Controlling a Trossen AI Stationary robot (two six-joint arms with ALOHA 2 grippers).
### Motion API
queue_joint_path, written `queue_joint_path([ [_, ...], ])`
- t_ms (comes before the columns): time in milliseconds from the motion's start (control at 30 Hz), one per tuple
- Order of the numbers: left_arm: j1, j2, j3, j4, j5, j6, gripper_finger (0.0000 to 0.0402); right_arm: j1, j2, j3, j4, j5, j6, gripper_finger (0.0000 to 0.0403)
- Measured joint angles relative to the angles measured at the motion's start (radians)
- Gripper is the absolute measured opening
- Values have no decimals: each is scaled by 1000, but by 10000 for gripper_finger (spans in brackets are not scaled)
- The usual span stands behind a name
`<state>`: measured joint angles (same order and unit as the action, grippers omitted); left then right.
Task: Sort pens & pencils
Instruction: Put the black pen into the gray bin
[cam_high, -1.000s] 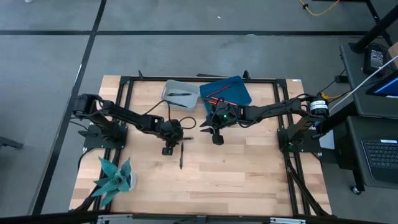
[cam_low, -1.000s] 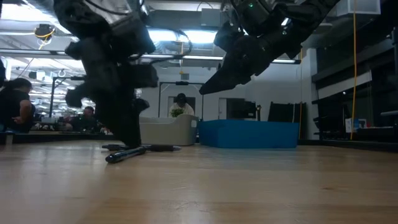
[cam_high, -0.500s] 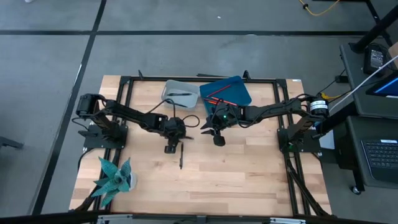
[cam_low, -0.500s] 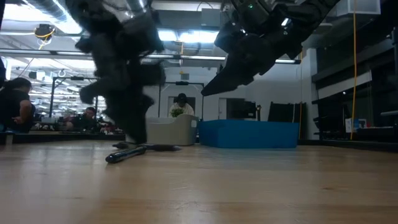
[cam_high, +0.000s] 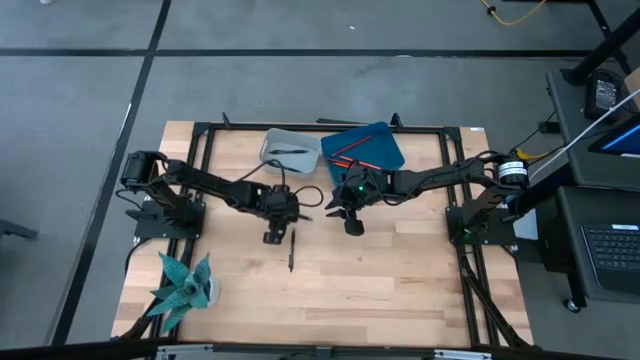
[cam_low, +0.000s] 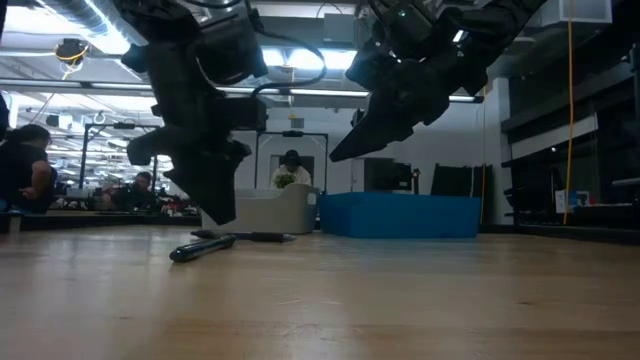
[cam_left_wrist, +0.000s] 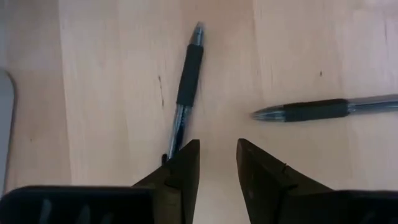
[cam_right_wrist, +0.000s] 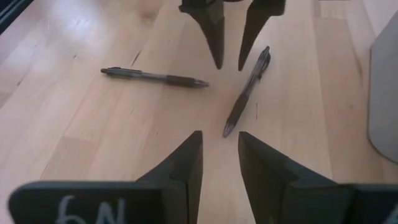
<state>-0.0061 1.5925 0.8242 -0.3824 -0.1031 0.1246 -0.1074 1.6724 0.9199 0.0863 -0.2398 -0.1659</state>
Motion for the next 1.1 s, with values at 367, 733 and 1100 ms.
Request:
queue_joint_path([
  [367,71,0,0,2,-6,32,100,0,0,0,-3,0,-4,103],
  [733,83,82,2,53,28,89,100,0,0,0,-6,0,-4,103],
  [1100,136,141,10,51,147,66,90,0,0,0,-12,0,0,103],
])
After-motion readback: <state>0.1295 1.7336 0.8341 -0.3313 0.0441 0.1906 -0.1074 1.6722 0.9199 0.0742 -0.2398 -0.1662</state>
